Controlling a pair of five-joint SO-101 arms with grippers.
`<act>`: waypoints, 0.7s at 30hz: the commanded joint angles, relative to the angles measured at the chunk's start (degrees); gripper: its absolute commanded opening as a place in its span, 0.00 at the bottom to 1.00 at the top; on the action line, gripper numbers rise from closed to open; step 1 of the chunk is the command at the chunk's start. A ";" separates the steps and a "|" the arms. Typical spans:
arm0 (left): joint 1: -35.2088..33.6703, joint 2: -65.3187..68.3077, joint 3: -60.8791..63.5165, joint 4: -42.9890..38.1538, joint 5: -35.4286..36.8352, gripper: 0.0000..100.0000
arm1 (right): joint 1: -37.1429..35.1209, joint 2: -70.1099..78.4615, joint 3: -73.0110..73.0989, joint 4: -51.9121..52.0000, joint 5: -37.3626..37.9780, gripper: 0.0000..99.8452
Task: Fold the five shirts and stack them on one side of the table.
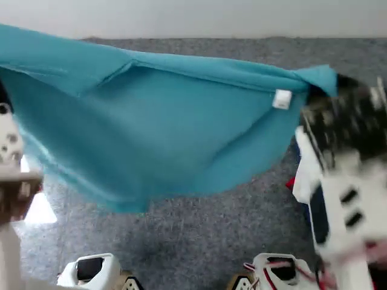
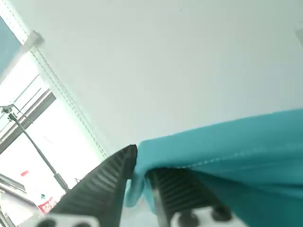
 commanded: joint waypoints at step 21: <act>-0.26 9.41 27.21 9.32 -9.05 0.01 | 2.59 -1.10 40.70 -1.80 3.34 0.01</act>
